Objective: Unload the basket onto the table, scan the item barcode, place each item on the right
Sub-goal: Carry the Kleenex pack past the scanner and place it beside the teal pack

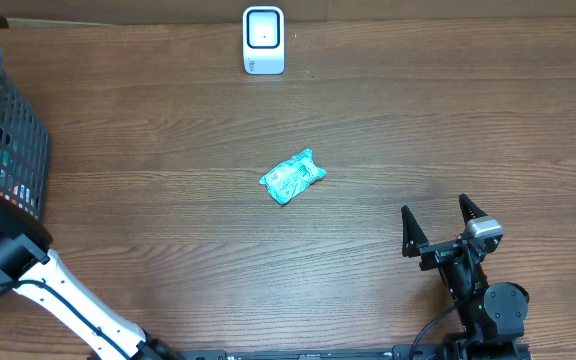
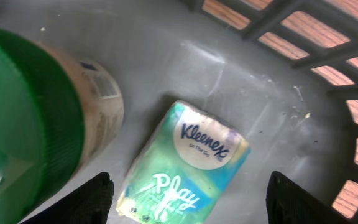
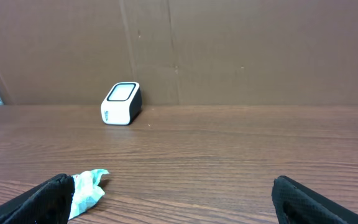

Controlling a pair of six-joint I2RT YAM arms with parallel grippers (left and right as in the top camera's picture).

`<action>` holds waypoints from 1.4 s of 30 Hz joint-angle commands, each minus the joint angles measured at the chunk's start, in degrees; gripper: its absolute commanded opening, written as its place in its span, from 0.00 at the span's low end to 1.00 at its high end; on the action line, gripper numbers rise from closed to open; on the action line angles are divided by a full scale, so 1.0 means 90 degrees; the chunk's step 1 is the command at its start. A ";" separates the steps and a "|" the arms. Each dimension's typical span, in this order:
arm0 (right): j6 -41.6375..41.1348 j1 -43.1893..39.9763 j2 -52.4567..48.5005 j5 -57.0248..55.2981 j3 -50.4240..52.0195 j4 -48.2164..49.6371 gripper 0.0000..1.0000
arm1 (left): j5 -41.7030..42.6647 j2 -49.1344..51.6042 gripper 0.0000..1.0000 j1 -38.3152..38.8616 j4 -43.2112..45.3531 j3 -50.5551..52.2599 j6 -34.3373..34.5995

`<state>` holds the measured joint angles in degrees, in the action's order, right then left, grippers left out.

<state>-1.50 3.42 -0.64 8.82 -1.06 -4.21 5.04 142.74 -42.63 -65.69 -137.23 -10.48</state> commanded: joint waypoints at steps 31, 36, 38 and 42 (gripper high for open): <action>-0.0027 0.0012 0.0046 0.0032 0.0066 0.0027 1.00 | -0.0100 -0.0719 0.04 0.0032 -0.1149 -0.0539 0.1166; -0.0027 0.0012 0.0046 0.0032 0.0066 0.0027 1.00 | 0.0248 -0.1389 0.04 0.0032 -0.1498 -0.1246 0.2098; -0.0027 0.0012 0.0046 0.0032 0.0066 0.0027 1.00 | 0.0838 -0.1785 0.04 0.0032 -0.1661 -0.1438 0.2591; -0.0027 0.0012 0.0046 0.0032 0.0066 0.0027 1.00 | 0.2499 -0.2698 0.04 0.0061 -0.1678 -0.1479 0.2837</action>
<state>-1.52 3.42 -0.64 8.82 -1.06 -4.21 13.93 125.60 -42.48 -80.40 -148.55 9.89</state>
